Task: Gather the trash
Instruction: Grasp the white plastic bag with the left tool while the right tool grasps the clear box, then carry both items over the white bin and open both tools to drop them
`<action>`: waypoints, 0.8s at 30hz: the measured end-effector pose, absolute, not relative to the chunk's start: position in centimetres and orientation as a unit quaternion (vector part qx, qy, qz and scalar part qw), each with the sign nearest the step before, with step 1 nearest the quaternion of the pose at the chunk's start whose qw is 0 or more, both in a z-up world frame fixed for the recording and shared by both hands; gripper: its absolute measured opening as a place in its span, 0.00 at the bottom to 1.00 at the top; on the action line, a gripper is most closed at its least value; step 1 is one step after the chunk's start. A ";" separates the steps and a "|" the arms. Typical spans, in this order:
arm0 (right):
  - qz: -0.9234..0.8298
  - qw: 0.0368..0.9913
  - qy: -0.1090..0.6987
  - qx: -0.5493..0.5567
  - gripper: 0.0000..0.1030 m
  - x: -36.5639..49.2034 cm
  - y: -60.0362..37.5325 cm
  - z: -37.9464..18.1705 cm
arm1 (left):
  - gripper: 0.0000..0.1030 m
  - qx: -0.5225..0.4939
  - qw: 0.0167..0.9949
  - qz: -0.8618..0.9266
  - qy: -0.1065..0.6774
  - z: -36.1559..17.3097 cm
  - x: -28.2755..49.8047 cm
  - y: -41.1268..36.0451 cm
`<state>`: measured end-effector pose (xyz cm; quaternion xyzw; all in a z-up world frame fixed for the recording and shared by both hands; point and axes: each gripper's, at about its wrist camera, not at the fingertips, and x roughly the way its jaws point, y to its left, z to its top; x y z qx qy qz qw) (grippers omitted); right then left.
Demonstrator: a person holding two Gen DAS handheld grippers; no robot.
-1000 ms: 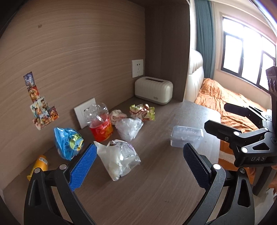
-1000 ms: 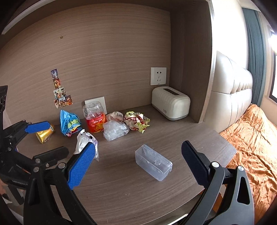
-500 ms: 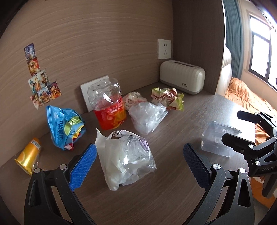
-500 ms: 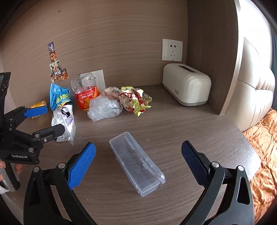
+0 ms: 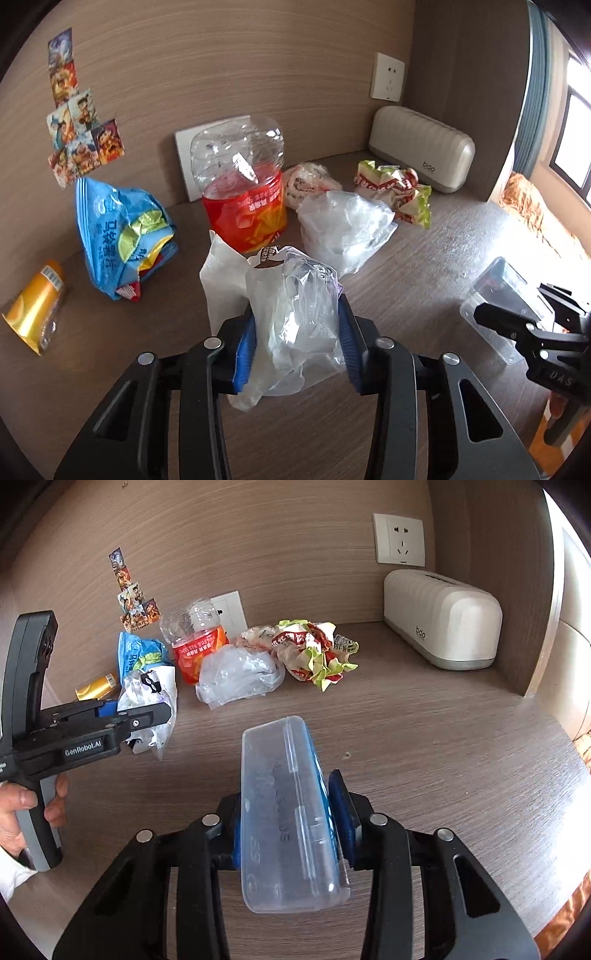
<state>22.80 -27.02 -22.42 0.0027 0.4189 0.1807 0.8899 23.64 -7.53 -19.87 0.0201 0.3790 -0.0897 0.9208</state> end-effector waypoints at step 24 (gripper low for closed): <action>0.056 0.937 0.342 0.042 0.38 16.0 -23.3 -10.4 | 0.38 0.071 0.912 -0.255 0.313 -8.7 15.1 -7.8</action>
